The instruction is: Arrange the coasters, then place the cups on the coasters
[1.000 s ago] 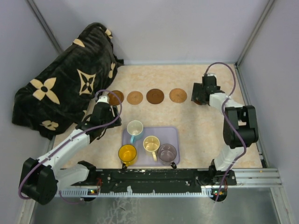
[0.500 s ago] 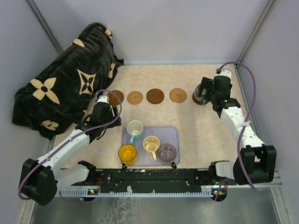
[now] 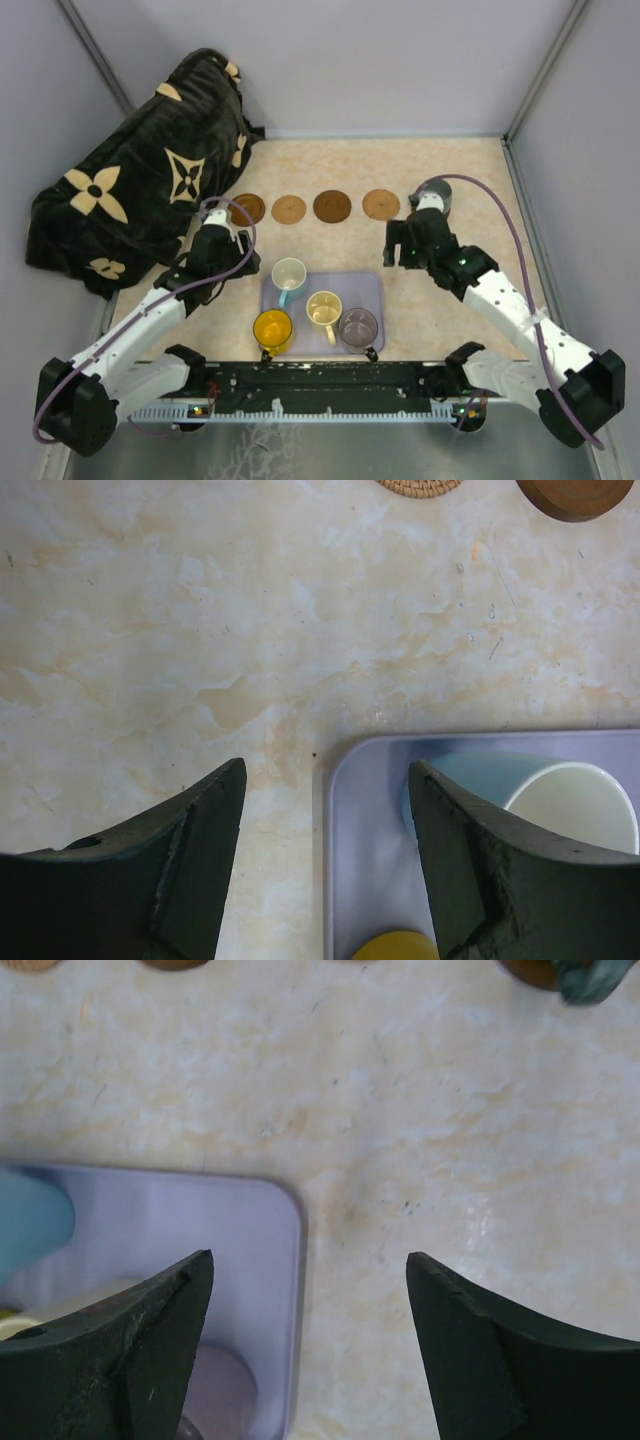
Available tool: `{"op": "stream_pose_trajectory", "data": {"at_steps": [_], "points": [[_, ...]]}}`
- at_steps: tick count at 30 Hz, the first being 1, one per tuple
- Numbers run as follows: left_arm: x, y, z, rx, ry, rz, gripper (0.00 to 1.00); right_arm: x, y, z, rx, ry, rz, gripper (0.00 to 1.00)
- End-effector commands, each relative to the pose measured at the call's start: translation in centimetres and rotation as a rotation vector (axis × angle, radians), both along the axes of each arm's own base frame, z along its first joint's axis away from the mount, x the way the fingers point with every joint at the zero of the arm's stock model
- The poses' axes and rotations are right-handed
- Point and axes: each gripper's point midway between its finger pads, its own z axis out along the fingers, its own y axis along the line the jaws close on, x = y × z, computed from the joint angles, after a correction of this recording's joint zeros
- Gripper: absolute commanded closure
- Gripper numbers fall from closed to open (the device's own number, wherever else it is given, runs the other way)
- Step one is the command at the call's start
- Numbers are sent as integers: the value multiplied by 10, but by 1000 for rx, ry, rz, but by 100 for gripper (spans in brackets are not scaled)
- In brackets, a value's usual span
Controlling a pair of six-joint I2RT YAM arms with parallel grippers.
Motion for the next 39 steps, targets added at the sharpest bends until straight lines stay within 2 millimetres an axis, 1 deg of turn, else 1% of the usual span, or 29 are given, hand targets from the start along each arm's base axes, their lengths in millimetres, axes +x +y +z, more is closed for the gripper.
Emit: {"op": "stream_pose_trajectory", "data": {"at_steps": [1,4,6,9,11,13,17,22,26,31,35,38,39], "points": [[-9,-4,1,-25,-9,-23,28,-39,12,-11,4,70,2,26],[-11,-5,4,-33,-21,-34,28,-61,25,-16,24,117,53,38],[-13,-6,6,-36,-24,-40,28,-76,30,-18,26,142,83,44],[-14,-8,6,-40,-25,-47,28,-96,35,-19,31,176,123,52],[-14,-9,6,-43,-24,-51,28,-108,40,-22,30,201,160,54],[-15,-10,6,-41,-21,-53,28,-121,47,-25,28,222,207,53],[-15,-10,4,-44,-15,-53,28,-135,62,-35,25,256,271,51],[-17,-11,3,-48,-12,-53,28,-139,75,-50,-9,288,310,50],[-17,-10,1,-47,-9,-52,28,-137,81,-62,-44,304,319,50],[-16,-12,-2,-47,-3,-55,28,-131,88,-72,-68,308,321,52],[-16,-13,-4,-47,4,-59,28,-128,90,-80,-94,316,311,58],[-16,-14,-6,-48,8,-60,28,-124,88,-87,-126,320,290,65],[-16,-14,-6,-49,7,-60,28,-124,86,-89,-136,322,283,68]]}}
